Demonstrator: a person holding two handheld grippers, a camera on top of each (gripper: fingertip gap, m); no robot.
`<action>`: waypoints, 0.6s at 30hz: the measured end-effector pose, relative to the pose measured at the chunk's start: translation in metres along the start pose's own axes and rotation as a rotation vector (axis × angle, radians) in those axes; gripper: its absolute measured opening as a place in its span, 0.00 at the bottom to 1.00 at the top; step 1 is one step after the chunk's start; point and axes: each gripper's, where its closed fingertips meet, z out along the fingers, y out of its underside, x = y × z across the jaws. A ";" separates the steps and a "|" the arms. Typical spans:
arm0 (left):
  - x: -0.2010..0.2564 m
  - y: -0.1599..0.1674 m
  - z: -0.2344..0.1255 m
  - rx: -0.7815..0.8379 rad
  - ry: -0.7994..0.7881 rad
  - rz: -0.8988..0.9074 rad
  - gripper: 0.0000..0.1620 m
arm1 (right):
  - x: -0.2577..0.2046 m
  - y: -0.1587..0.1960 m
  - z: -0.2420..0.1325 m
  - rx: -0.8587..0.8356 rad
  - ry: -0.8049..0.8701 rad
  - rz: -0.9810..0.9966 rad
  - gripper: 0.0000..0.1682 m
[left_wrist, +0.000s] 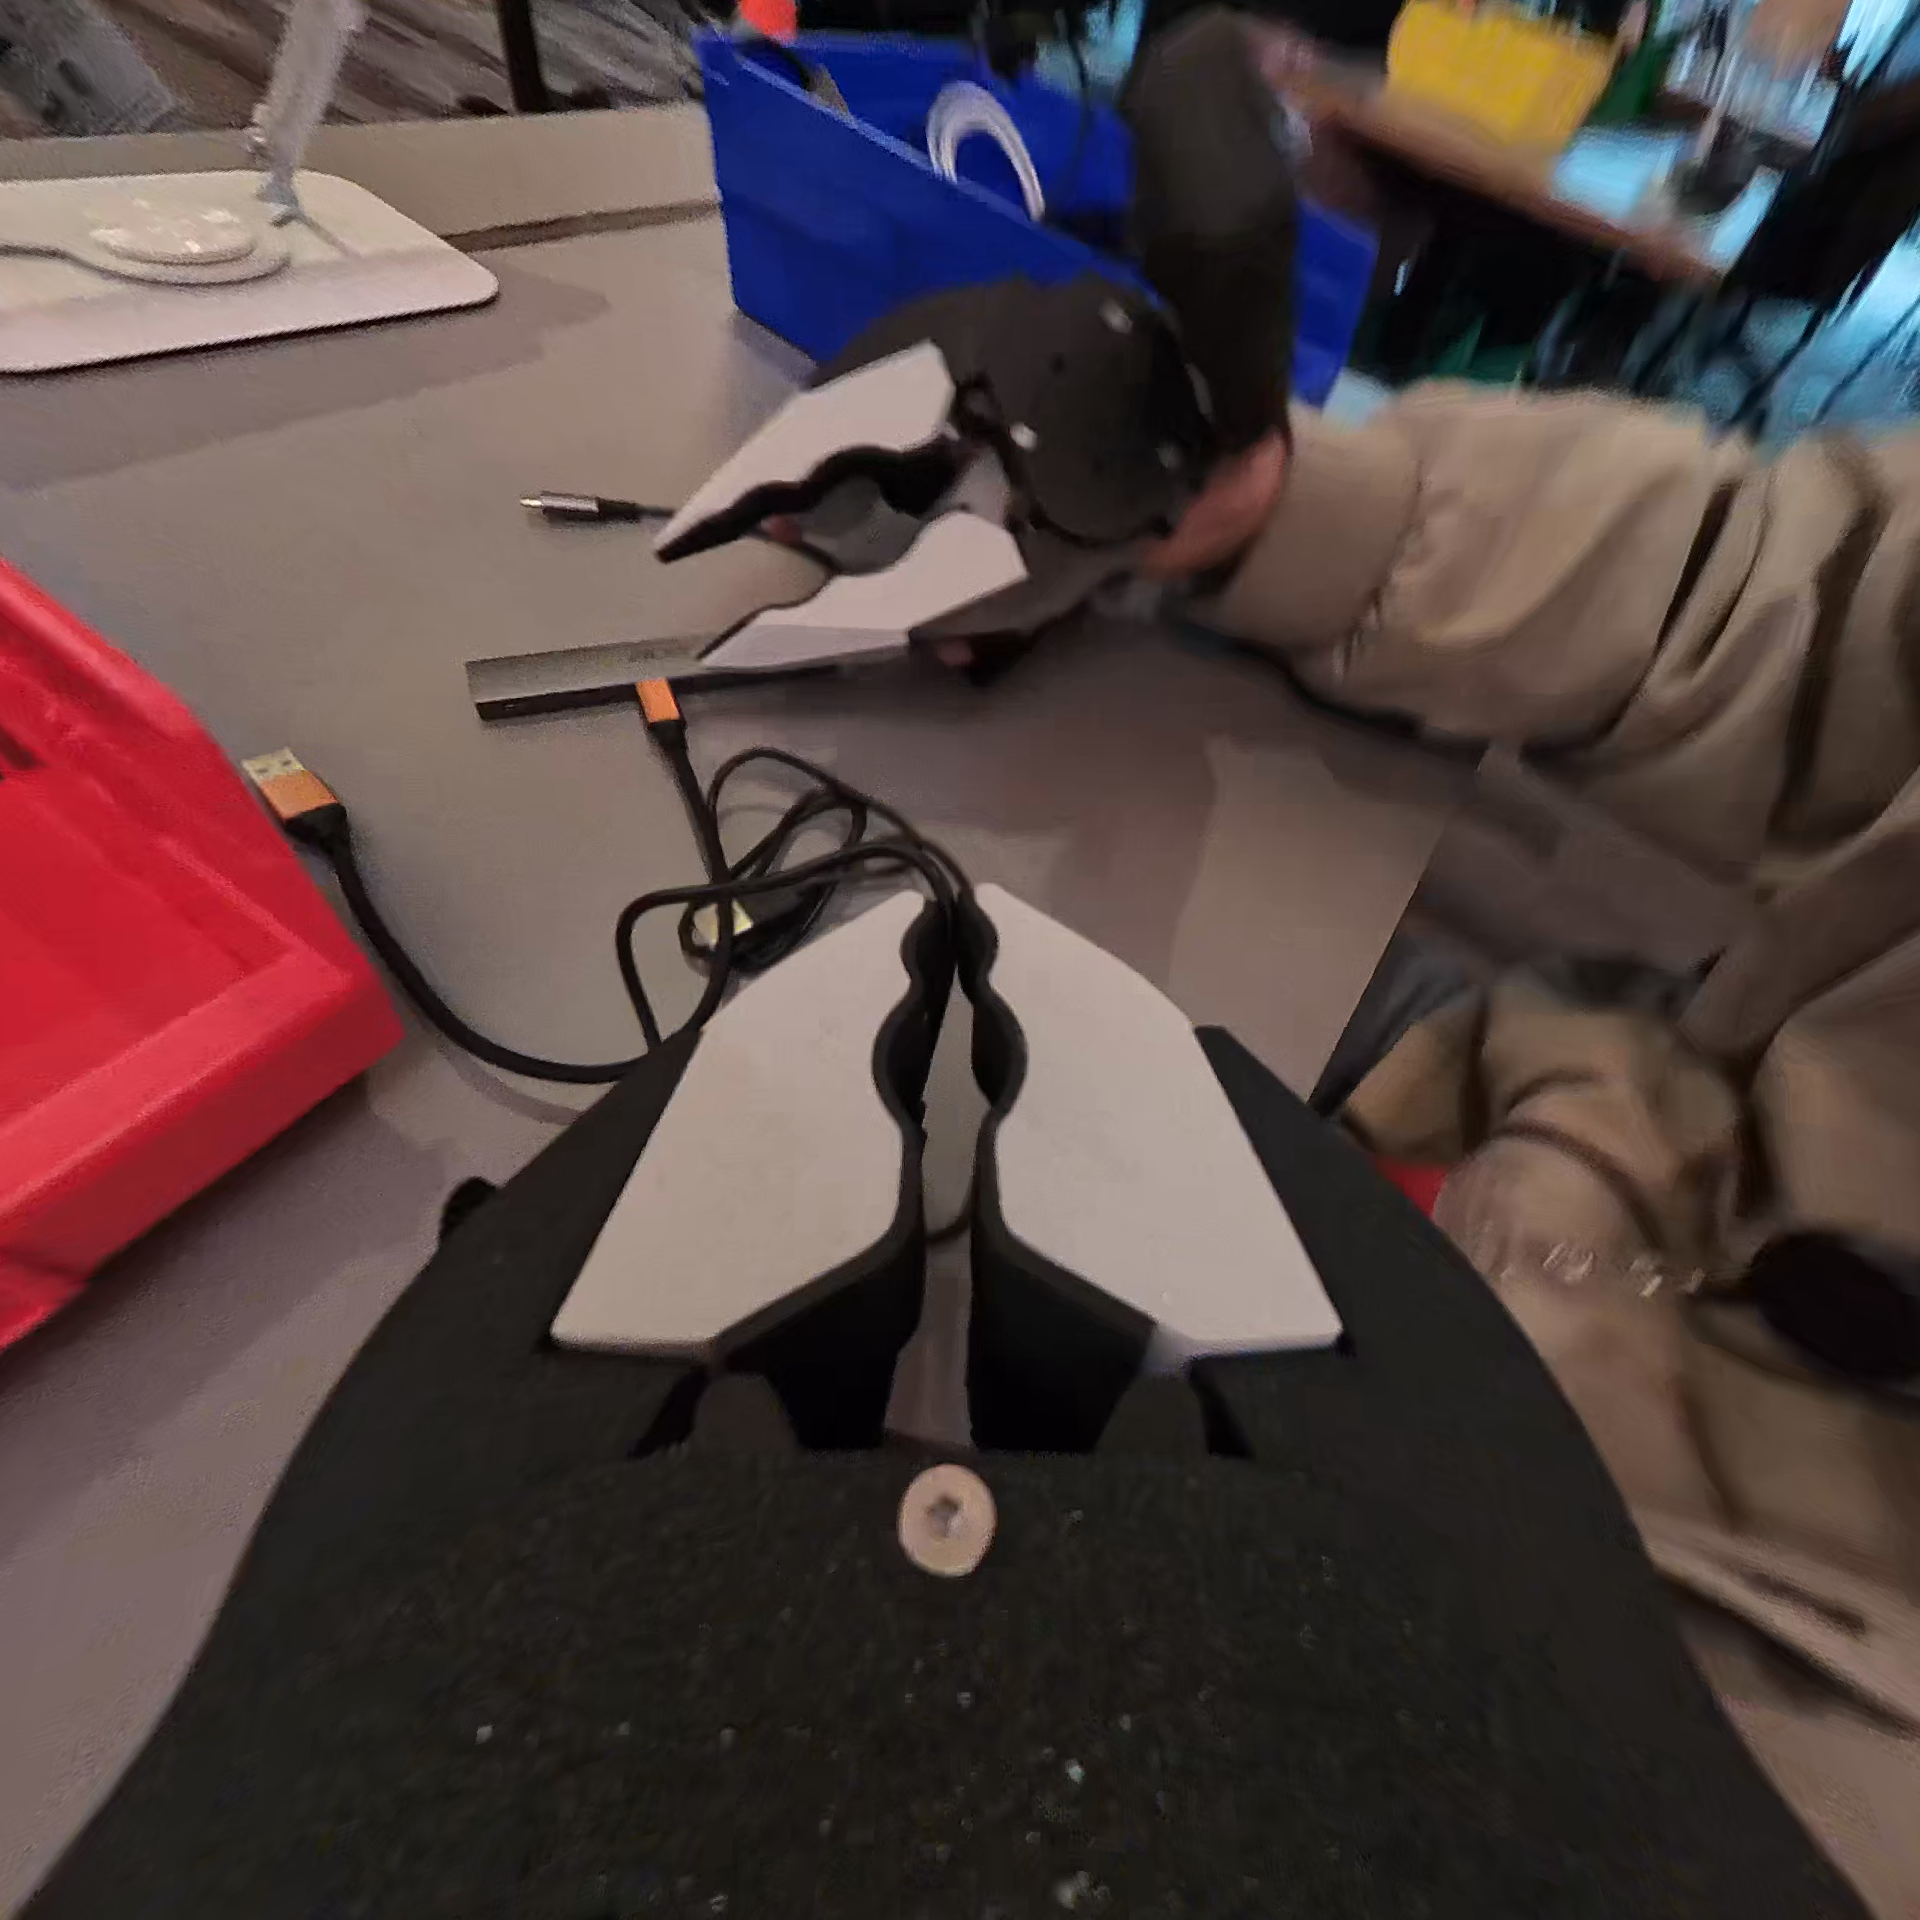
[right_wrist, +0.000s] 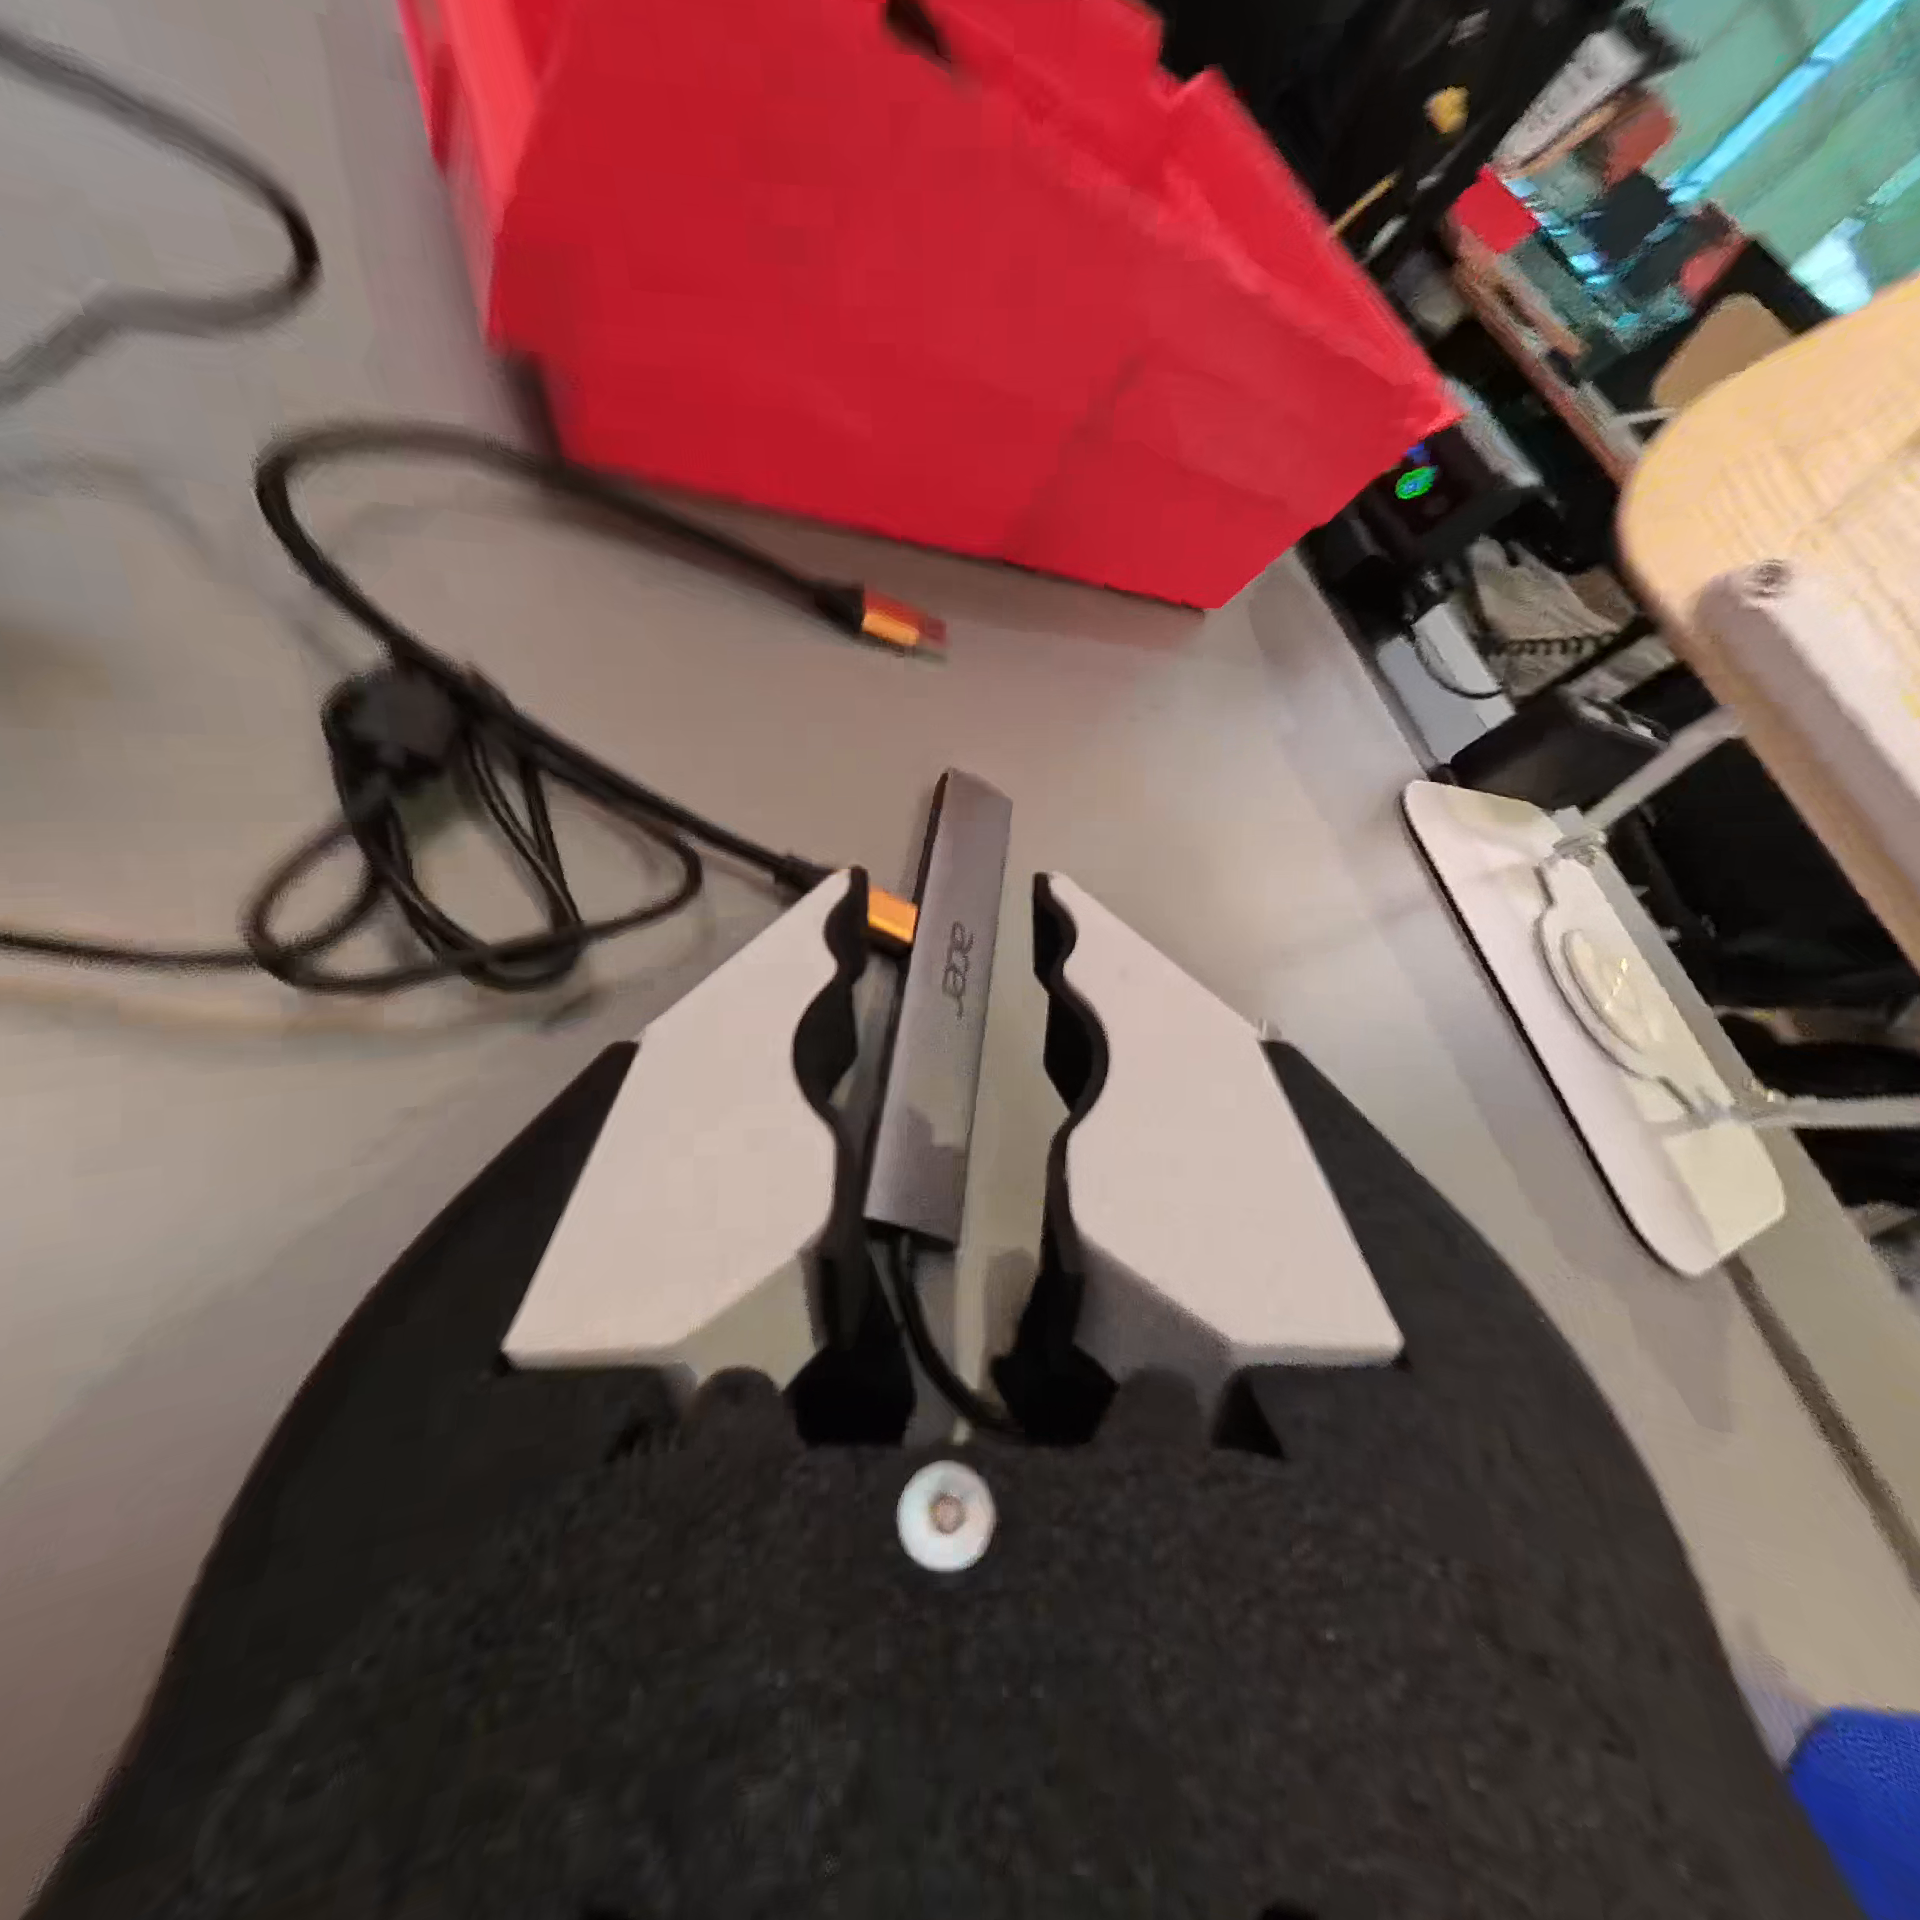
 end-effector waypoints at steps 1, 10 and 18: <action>-0.002 -0.006 -0.002 0.037 0.005 -0.070 0.01 | 0.000 -0.011 -0.010 0.021 0.004 0.037 0.18; 0.005 -0.046 -0.017 0.314 0.241 -0.474 0.01 | -0.105 -0.105 -0.054 0.175 -0.106 0.569 0.13; 0.020 -0.056 -0.020 0.361 0.303 -0.455 0.01 | -0.140 -0.134 -0.049 0.259 -0.197 0.624 0.18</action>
